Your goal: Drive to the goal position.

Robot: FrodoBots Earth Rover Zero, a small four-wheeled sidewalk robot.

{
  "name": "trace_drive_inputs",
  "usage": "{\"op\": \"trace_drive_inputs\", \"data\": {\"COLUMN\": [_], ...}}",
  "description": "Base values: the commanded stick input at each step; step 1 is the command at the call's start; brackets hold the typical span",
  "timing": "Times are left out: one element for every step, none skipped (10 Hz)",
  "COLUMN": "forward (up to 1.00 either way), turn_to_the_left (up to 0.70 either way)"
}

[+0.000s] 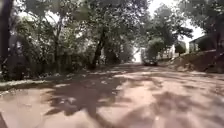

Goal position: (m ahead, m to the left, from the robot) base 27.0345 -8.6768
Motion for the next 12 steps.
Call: {"op": "trace_drive_inputs", "data": {"forward": [1.00, 1.00, 1.00, 1.00, 1.00, 1.00, 1.00, 1.00, 1.00, 1.00, 1.00, 1.00], "turn_to_the_left": [0.00, 0.00, 0.00, 0.00, 0.00, -0.25, -0.14, -0.01, 0.00, 0.00, 0.00, 0.00]}}
